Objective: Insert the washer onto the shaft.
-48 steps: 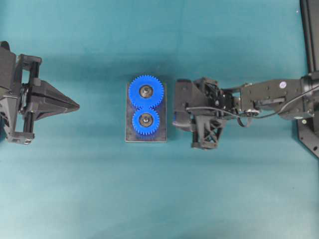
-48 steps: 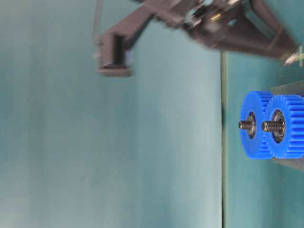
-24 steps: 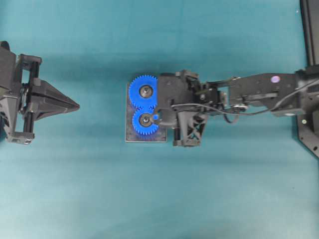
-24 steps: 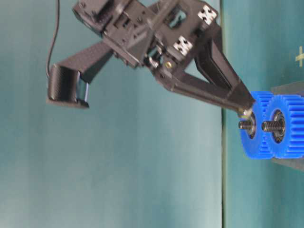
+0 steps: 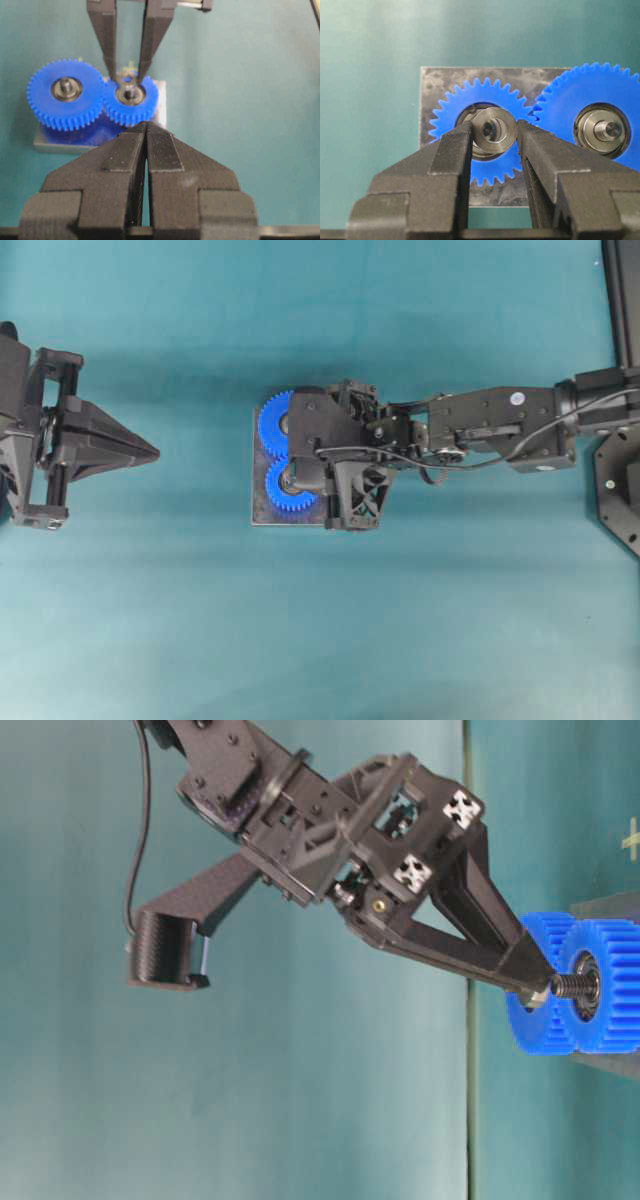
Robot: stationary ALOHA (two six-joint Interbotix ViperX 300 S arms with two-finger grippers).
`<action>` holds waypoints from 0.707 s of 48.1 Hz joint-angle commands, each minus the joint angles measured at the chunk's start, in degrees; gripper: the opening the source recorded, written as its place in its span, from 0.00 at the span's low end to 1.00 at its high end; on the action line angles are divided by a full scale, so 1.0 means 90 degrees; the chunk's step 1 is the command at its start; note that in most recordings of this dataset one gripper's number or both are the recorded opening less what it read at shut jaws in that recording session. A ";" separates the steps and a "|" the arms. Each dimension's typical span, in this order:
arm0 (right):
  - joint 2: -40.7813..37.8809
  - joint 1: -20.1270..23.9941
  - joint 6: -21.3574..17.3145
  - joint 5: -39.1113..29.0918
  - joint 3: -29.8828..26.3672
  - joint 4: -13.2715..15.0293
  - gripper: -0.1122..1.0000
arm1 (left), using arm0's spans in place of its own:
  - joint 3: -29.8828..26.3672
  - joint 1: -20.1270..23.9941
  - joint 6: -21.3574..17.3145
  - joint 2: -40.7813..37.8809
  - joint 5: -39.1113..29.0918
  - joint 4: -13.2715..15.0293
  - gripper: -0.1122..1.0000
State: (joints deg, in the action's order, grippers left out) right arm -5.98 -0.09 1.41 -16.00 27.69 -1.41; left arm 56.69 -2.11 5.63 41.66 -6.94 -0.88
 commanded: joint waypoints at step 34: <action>0.0049 0.0088 0.0049 -0.0215 -0.0186 0.0000 0.37 | -0.0107 0.0000 -0.0010 0.0020 0.0049 -0.0010 0.11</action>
State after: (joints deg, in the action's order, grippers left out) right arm -6.15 0.70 1.41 -18.11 27.07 -1.41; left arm 56.69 -2.11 5.63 41.75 -6.94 -0.88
